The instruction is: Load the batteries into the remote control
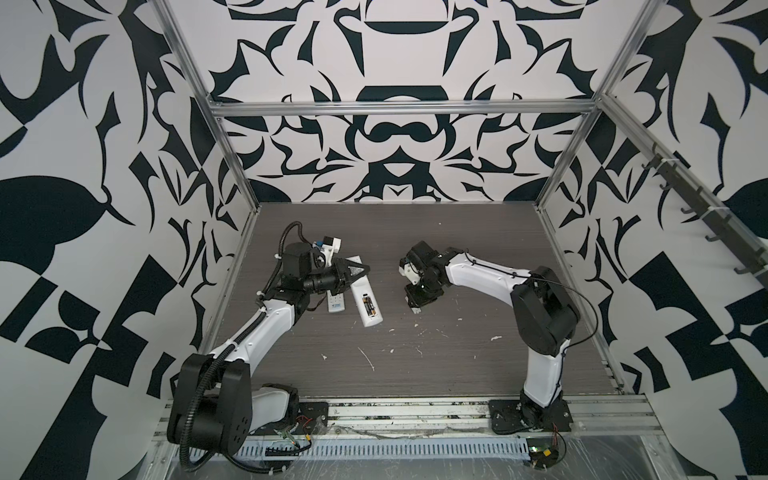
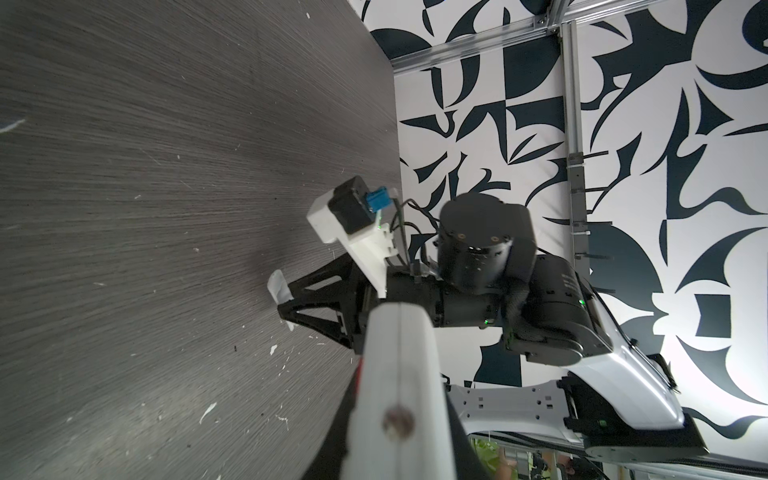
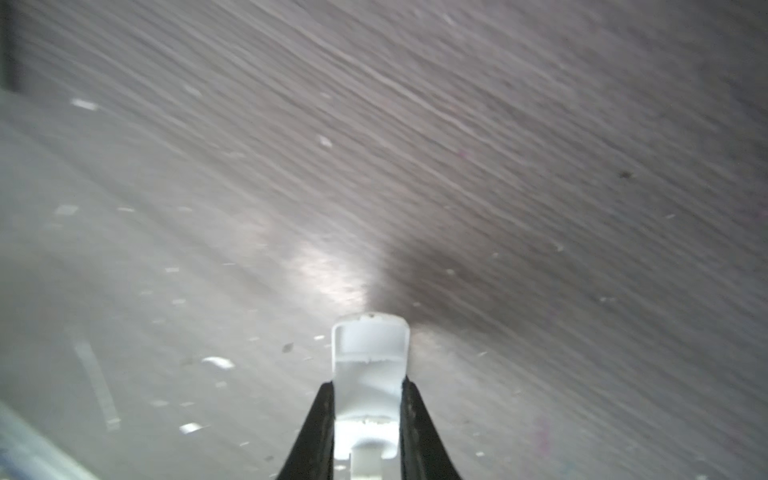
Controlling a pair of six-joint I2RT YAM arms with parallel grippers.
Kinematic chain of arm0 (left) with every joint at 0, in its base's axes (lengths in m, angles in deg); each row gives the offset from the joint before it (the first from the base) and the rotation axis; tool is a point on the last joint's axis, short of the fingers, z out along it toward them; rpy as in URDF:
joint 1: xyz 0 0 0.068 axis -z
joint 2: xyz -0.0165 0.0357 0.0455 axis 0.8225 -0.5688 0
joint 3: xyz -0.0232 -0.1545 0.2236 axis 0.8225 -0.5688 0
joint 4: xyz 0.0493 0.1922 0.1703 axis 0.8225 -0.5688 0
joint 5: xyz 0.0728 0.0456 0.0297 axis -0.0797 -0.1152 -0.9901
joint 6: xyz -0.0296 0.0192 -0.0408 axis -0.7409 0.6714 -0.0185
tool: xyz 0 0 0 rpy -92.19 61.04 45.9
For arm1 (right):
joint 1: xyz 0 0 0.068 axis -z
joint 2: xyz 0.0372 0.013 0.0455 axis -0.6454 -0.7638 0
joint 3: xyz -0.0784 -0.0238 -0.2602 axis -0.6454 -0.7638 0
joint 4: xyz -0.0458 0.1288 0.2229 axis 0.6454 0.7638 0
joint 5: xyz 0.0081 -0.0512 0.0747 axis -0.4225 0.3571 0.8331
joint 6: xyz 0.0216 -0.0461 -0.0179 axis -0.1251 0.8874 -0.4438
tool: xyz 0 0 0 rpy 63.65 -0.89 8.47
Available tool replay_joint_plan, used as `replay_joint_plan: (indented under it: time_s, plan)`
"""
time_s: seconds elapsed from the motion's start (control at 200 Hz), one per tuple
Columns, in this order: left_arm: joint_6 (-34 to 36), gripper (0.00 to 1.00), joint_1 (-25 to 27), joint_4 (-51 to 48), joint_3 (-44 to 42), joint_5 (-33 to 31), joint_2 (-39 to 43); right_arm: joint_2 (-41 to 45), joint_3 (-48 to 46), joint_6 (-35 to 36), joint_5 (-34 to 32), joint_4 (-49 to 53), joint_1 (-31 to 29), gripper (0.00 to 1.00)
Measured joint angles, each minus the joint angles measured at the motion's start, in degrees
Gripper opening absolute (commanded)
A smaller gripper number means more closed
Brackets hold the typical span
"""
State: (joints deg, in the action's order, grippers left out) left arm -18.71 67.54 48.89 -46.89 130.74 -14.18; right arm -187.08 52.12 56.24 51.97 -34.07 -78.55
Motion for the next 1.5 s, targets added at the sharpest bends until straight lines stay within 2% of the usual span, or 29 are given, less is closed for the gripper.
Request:
replay_joint_plan:
  time_s: [0.22,0.48,0.635,0.88,1.01,1.26,1.5]
  plan:
    - [1.6,0.0,-0.3,-2.0,0.0,-2.3,0.0,10.6,-4.9,-7.9,6.5,-5.9,0.0,0.09]
    - [3.0,0.0,-0.3,-4.4,1.4,-7.4,-2.3,21.2,-5.0,-12.9,6.6,-6.5,0.0,0.08]
    - [3.6,0.0,-0.4,-5.7,1.7,-10.3,-3.0,22.8,-2.2,-12.8,1.0,-0.2,-0.2,0.06]
    - [4.6,0.0,-0.5,-7.7,1.7,-12.8,-3.0,17.0,0.1,-12.0,-14.5,12.4,-1.9,0.08]
    - [5.0,0.0,-0.6,-9.0,1.7,-13.4,-1.6,16.3,-1.7,-12.0,-17.6,12.8,-1.9,0.14]
    - [6.9,0.0,-0.6,-11.4,1.7,-13.5,1.3,19.7,-4.2,-12.3,-16.9,8.9,-1.0,0.27]
    - [8.1,0.0,-0.6,-11.6,1.7,-13.1,1.3,19.6,0.6,-10.7,-16.6,9.8,3.8,0.49]
